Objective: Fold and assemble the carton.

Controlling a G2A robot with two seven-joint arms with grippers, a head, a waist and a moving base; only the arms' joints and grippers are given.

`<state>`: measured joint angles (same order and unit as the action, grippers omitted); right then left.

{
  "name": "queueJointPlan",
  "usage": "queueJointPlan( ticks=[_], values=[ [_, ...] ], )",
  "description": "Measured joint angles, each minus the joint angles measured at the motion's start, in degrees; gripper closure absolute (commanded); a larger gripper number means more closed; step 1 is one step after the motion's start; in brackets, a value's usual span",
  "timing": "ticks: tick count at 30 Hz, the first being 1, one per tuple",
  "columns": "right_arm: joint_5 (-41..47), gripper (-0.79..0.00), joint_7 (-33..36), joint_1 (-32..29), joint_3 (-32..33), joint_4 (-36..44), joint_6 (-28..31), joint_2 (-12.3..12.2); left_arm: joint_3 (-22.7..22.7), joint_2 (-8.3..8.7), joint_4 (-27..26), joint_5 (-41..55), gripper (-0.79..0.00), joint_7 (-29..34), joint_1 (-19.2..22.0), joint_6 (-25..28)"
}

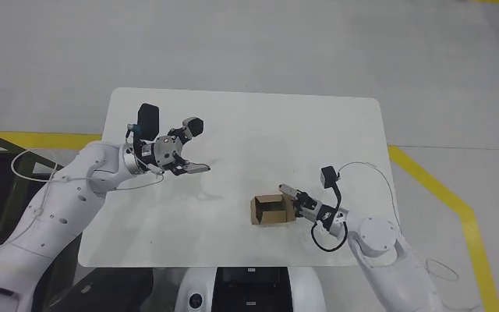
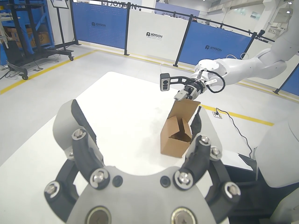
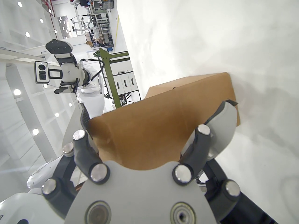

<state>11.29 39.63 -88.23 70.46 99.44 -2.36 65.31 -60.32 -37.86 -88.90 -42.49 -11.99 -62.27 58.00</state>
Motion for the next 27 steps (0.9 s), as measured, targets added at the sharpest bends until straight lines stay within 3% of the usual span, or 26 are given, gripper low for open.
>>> queueJointPlan(
  ticks=[8, 18, 19, 21, 23, 27],
  values=[
    [2.01, -0.785, 0.11, -2.45, 4.74, 2.29, 2.49, -0.74, -0.28, -0.22, 0.07, 0.18, -0.785, 0.55, 0.03, 0.0],
    [-7.2, -0.785, 3.02, -8.19, 6.83, 12.18, 3.35, -2.01, -0.97, -0.42, 0.37, 0.51, -0.785, 0.66, -0.21, 0.0],
    [-8.34, -0.763, 3.3, -8.7, 6.72, 12.93, 3.01, -2.12, -1.0, -0.43, 0.4, 0.53, -0.785, 0.66, -0.26, 0.0],
    [-11.25, -0.462, 4.0, -9.51, 6.04, 14.41, 1.88, -2.32, -1.08, -0.45, 0.42, 0.56, -0.785, 0.72, -0.33, 0.0],
    [-13.74, -0.308, 4.96, -9.67, 4.93, 15.23, 0.63, -2.43, -1.14, -0.46, 0.43, 0.57, -0.785, 0.76, -0.37, 0.0],
    [-17.8, -0.228, 4.83, -8.58, 3.02, 15.57, -2.46, -2.5, -1.37, -0.46, 0.45, 0.53, -0.785, 0.67, -0.45, 0.0]
  ],
)
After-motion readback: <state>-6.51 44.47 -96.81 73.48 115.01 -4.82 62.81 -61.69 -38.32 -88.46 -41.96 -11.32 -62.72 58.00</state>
